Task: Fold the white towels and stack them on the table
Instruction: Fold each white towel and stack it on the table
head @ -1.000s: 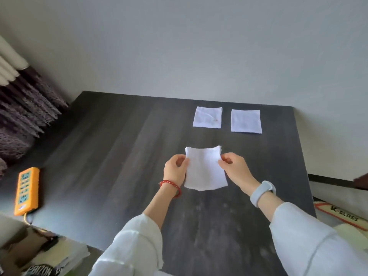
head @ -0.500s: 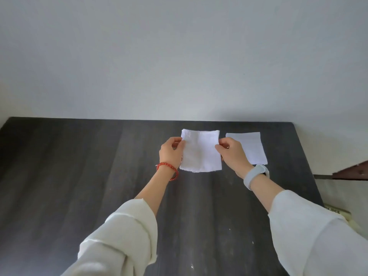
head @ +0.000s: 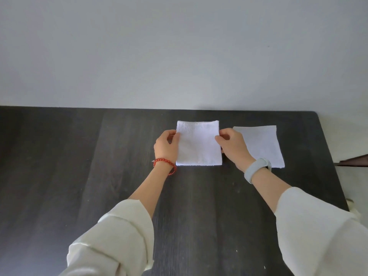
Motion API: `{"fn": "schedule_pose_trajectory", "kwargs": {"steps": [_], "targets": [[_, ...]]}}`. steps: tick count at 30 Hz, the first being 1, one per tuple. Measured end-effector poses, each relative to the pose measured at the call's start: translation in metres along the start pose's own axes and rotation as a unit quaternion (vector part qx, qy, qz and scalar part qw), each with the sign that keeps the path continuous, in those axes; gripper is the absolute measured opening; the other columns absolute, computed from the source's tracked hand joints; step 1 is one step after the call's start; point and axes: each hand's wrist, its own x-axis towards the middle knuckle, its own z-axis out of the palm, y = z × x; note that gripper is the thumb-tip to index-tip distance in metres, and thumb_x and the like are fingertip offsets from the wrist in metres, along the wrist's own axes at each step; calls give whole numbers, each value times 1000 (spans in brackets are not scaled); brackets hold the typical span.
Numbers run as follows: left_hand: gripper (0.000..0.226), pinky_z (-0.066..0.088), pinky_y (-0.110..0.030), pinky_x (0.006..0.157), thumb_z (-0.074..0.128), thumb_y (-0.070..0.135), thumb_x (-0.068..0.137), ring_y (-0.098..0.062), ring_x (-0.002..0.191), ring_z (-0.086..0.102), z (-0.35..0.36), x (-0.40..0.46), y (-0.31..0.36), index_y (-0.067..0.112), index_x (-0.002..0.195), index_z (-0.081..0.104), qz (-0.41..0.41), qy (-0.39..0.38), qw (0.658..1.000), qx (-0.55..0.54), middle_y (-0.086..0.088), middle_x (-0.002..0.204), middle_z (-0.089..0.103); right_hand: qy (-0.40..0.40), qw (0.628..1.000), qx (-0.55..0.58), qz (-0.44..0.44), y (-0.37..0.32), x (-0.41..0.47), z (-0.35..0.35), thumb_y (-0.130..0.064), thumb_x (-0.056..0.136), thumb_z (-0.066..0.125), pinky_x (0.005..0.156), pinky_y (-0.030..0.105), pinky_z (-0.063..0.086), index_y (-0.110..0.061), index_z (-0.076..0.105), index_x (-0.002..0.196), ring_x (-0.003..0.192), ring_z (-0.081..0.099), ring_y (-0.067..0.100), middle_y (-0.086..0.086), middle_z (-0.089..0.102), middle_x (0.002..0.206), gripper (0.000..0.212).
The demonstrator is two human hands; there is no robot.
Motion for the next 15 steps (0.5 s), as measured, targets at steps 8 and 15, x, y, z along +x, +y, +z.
{"fn": "schedule_pose_trajectory", "kwargs": {"steps": [8, 15], "targets": [[23, 42, -28, 67, 48, 20, 92, -18, 87, 52, 10, 2, -12, 11, 113, 54, 53, 66, 984, 156, -6, 113, 56, 116, 972, -186, -90, 12, -2, 11, -14, 89, 54, 73, 25, 44, -9, 52, 112, 92, 54, 19, 9, 56, 113, 23], [53, 34, -48, 102, 18, 32, 93, -28, 133, 36, 12, -2, -23, 9, 135, 42, 288, -25, 848, 445, -7, 142, 42, 90, 848, -468, -230, 21, -2, 28, -28, 90, 46, 100, 55, 35, -6, 45, 132, 129, 42, 30, 14, 46, 139, 48]]}}
